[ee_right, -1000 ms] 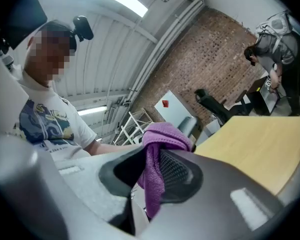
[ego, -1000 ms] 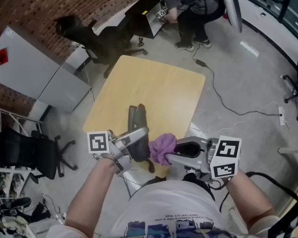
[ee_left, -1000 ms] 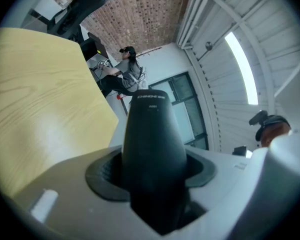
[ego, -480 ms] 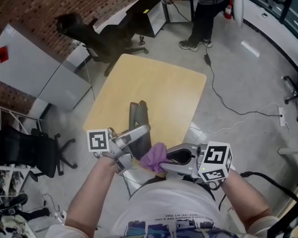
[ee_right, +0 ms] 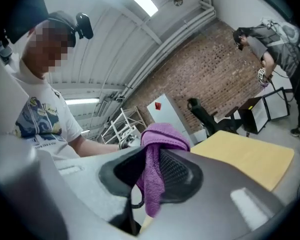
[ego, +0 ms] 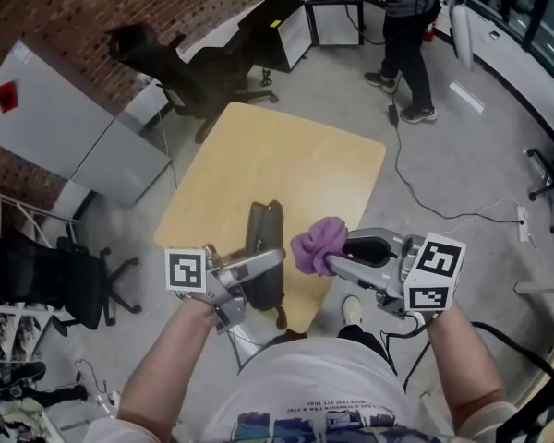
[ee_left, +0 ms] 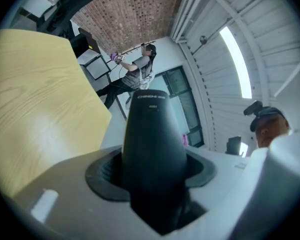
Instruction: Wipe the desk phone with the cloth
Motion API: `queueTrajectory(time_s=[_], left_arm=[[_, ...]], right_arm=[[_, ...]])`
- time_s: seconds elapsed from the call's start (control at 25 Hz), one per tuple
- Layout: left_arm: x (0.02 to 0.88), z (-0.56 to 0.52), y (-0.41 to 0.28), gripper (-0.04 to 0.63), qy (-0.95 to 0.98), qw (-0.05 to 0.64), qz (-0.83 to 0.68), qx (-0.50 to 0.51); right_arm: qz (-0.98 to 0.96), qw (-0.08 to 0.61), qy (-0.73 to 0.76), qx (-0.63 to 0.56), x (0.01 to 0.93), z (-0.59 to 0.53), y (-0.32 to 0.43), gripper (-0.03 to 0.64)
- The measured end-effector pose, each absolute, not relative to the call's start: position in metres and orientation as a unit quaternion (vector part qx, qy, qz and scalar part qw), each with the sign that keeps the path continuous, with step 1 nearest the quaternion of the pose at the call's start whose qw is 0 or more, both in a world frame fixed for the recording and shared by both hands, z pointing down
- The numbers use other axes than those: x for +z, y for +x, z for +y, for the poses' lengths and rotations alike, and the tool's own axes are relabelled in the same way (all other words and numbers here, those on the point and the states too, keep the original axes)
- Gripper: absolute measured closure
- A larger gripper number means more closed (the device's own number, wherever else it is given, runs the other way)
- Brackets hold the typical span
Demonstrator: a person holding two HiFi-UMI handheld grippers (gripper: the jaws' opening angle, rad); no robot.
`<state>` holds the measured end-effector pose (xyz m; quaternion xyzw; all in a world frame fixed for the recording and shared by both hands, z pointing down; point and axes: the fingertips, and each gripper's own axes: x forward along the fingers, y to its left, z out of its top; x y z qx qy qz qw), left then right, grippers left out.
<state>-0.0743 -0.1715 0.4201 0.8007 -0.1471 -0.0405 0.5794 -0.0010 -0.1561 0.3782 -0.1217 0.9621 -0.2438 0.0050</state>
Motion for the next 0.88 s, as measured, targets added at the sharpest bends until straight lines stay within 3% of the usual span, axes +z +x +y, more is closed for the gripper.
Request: queueTrajectory(time_s=[0.24,0.88], left_arm=[[0.424,-0.155,-0.073,0.307,0.812,0.568,-0.135,-0.004],[0.416,-0.12,-0.058,0.307,0.827,0.554,-0.092,0.027]], right_arm=[[0.975,0.047,-0.082,-0.201,0.325,-0.163,-0.011,0.526],[0.937,0.043,-0.156,-0.309,0.399,-0.235,-0.022,0.526]])
